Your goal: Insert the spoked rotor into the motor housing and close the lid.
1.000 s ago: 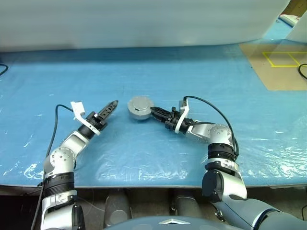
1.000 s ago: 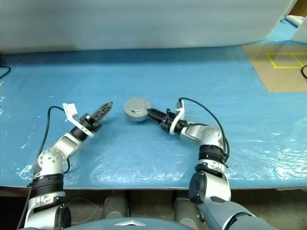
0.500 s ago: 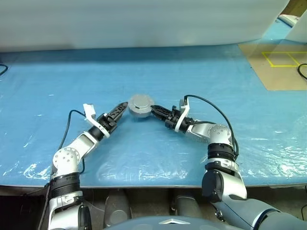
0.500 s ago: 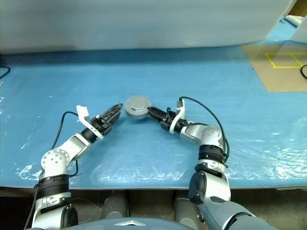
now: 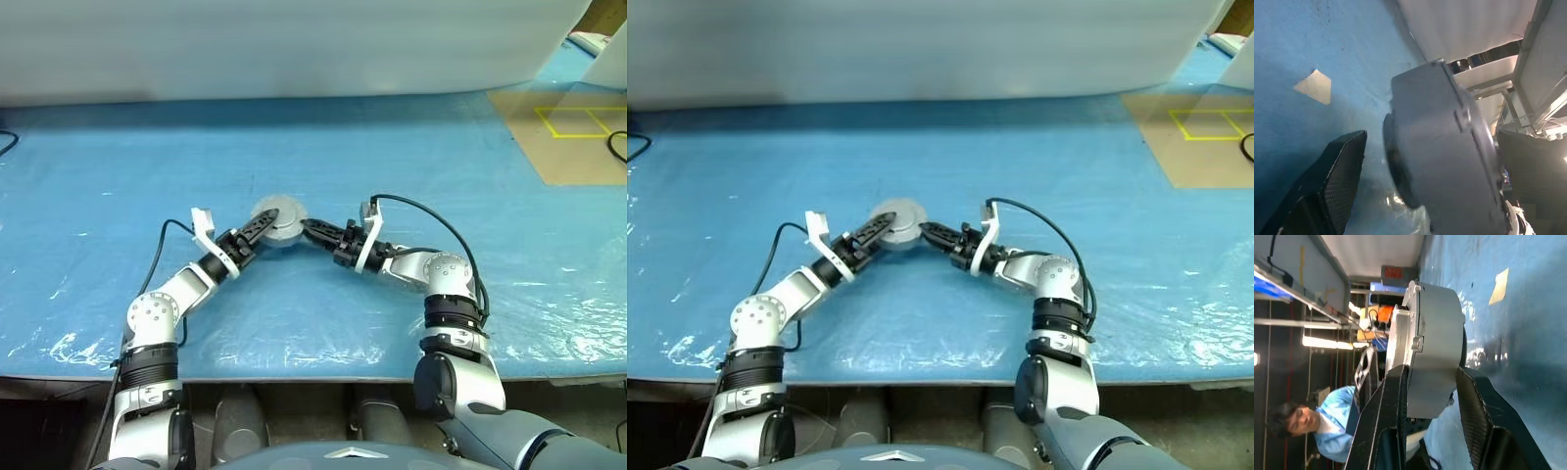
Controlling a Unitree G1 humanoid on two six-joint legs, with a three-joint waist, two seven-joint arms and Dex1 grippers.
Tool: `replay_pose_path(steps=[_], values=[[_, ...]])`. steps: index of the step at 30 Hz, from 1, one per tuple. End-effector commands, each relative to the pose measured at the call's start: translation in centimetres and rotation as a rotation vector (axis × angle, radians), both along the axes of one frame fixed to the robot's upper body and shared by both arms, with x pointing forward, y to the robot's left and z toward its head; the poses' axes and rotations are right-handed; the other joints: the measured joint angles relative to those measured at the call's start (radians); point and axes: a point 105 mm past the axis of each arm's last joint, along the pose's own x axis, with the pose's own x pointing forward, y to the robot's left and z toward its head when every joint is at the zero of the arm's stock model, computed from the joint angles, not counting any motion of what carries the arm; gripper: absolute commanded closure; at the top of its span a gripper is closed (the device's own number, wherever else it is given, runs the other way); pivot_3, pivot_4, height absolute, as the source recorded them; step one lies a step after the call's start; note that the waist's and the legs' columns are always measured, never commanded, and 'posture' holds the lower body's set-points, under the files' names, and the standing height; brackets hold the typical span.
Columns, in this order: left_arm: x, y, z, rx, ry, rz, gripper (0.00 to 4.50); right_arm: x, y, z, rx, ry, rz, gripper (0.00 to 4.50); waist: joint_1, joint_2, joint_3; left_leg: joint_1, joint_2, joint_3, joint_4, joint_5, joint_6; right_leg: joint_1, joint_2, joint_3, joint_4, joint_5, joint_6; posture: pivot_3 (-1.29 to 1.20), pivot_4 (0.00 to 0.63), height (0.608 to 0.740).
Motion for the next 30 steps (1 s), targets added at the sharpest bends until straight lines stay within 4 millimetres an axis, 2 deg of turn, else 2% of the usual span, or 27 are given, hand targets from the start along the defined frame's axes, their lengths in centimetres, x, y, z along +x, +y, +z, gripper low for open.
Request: replay_pose_path(steps=[1, 4, 7, 10, 11, 19, 26, 28, 30], values=[[0.4, -0.4, 0.9, -0.019, -0.037, -0.007, 0.04, -0.4, 0.5, 2.0, 0.067, -0.082, 0.036, 3.35, 0.0, 0.0, 0.0, 0.0, 0.0, 0.0, 0.0, 0.0, 0.0, 0.0, 0.0, 0.0, 0.0, 0.0, 0.0, 0.0, 0.15, 0.74], [0.5, -0.9, 0.8, -0.022, -0.032, -0.023, 0.04, -0.5, 0.7, 1.8, 0.052, -0.084, 0.043, 3.35, 0.0, 0.0, 0.0, 0.001, 0.0, 0.0, 0.001, 0.0, 0.0, 0.001, 0.0, 0.0, 0.001, 0.0, 0.0, 0.0, 0.15, 0.74], [0.4, -1.1, 0.8, -0.02, -0.032, -0.033, 0.61, -0.5, 0.6, 1.8, 0.051, -0.087, 0.043, 3.35, 0.0, 0.0, 0.0, 0.0, 0.0, -0.001, 0.002, 0.0, 0.0, 0.001, 0.0, 0.0, 0.002, 0.0, 0.0, 0.0, 0.15, 0.74], [0.1, -1.0, 0.8, -0.031, -0.032, -0.037, 1.55, -0.4, 0.4, 1.7, 0.049, -0.087, 0.033, 3.35, -0.001, 0.0, 0.0, 0.001, 0.0, -0.001, 0.003, 0.0, 0.0, 0.001, 0.0, 0.0, 0.002, 0.0, 0.0, 0.0, 0.15, 0.74], [0.0, -1.0, 0.8, -0.034, -0.032, -0.039, 1.62, -0.4, 0.4, 1.6, 0.048, -0.087, 0.031, 3.35, 0.0, 0.0, 0.0, 0.001, 0.0, -0.001, 0.003, 0.0, 0.0, 0.001, 0.0, 0.0, 0.002, 0.0, 0.0, 0.0, 0.15, 0.74], [-0.2, -0.7, 1.2, -0.07, -0.04, -0.036, 1.66, 0.1, 0.3, 1.8, 0.056, -0.091, 0.009, 3.35, 0.0, 0.0, 0.0, 0.001, 0.0, -0.001, 0.004, 0.0, 0.0, 0.001, 0.0, 0.0, 0.004, 0.0, 0.0, 0.0, 0.15, 0.74], [-0.5, -1.5, 2.0, -0.187, -0.023, -0.066, 1.67, 0.6, 0.2, 2.0, 0.073, -0.077, -0.009, 3.35, 0.0, 0.0, 0.0, 0.001, 0.0, -0.001, 0.005, 0.0, 0.0, 0.001, 0.0, 0.0, 0.005, 0.0, 0.0, 0.0, 0.15, 0.74], [-0.4, -1.6, 1.7, -0.194, -0.006, -0.062, 1.67, 0.7, 0.2, 2.1, 0.07, -0.08, -0.017, 2.65, 0.001, 0.0, 0.0, 0.001, 0.0, -0.001, 0.005, 0.0, 0.0, 0.001, -0.001, 0.001, 0.005, 0.0, 0.0, 0.0, 0.15, 0.74], [-0.4, -1.7, 1.5, -0.192, 0.003, -0.065, 1.67, 1.0, 0.0, 2.1, 0.065, -0.08, -0.038, 2.13, 0.003, 0.0, 0.0, 0.0, -0.001, -0.001, 0.005, 0.0, 0.0, 0.001, -0.001, 0.001, 0.005, 0.0, 0.0, 0.0, 0.15, 0.74]])
